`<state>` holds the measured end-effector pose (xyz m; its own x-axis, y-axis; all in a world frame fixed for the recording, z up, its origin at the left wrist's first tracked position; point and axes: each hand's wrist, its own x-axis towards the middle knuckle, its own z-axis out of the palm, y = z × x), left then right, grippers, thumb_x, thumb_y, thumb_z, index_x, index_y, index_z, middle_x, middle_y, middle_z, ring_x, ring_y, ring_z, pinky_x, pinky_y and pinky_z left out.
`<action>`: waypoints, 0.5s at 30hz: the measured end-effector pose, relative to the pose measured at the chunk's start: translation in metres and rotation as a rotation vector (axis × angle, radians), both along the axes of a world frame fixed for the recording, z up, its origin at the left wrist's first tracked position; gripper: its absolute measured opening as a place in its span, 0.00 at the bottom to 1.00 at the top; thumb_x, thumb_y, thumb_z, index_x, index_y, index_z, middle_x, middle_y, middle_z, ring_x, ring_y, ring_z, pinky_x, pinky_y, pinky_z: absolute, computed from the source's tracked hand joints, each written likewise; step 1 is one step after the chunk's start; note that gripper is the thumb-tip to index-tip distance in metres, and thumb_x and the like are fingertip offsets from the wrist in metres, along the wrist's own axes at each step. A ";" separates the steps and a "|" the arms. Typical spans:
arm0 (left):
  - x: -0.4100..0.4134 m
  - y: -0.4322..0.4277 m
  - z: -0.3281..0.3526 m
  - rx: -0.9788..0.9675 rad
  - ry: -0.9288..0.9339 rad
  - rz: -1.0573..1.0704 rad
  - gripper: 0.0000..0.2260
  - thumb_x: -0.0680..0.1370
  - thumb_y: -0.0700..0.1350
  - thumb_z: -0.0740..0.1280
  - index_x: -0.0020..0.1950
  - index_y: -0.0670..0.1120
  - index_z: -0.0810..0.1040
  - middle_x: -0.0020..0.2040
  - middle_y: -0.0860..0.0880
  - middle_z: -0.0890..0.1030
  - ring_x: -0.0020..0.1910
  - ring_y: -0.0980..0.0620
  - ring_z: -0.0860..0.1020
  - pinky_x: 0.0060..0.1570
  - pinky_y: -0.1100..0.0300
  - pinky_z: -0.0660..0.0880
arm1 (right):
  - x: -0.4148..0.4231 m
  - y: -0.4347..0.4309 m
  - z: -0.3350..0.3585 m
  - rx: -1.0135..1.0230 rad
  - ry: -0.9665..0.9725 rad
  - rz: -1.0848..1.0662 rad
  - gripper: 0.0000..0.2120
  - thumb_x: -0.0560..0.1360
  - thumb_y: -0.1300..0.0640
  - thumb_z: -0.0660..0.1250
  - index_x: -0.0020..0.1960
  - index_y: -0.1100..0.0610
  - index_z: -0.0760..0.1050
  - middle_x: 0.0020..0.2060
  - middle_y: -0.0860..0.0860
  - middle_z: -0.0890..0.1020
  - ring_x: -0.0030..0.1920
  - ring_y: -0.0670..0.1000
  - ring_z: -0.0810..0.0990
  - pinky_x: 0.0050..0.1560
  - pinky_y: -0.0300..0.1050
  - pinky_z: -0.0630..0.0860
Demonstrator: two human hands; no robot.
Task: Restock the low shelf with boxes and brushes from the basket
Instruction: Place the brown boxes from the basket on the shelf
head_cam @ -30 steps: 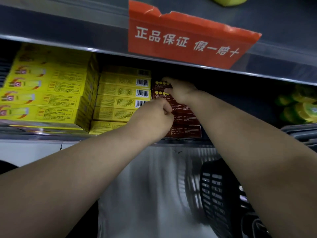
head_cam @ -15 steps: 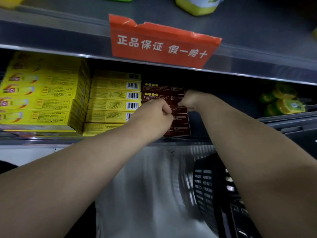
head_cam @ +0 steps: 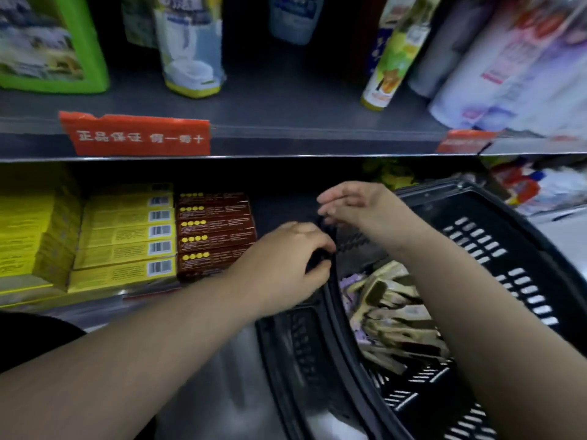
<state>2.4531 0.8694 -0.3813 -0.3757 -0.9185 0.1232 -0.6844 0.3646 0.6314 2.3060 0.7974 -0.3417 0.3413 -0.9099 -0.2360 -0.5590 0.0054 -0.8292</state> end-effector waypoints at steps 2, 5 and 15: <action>-0.018 0.005 0.001 0.010 -0.091 -0.112 0.15 0.79 0.53 0.59 0.63 0.52 0.74 0.59 0.53 0.75 0.61 0.54 0.69 0.61 0.56 0.68 | -0.036 0.012 -0.006 -0.003 0.042 -0.062 0.08 0.76 0.68 0.62 0.50 0.59 0.76 0.39 0.53 0.82 0.38 0.46 0.79 0.43 0.34 0.74; -0.044 0.010 0.002 0.067 -0.215 -0.242 0.17 0.79 0.58 0.56 0.66 0.54 0.70 0.61 0.54 0.74 0.62 0.55 0.69 0.60 0.58 0.68 | -0.089 0.024 -0.029 0.008 0.175 -0.103 0.05 0.75 0.66 0.64 0.48 0.58 0.77 0.37 0.51 0.82 0.36 0.42 0.78 0.39 0.29 0.73; -0.098 -0.022 -0.005 0.071 -0.306 -0.350 0.12 0.79 0.55 0.57 0.58 0.54 0.73 0.53 0.56 0.77 0.50 0.55 0.74 0.50 0.54 0.74 | -0.189 0.016 -0.147 0.361 0.761 -0.146 0.12 0.77 0.60 0.62 0.58 0.62 0.78 0.48 0.55 0.82 0.46 0.52 0.81 0.42 0.31 0.72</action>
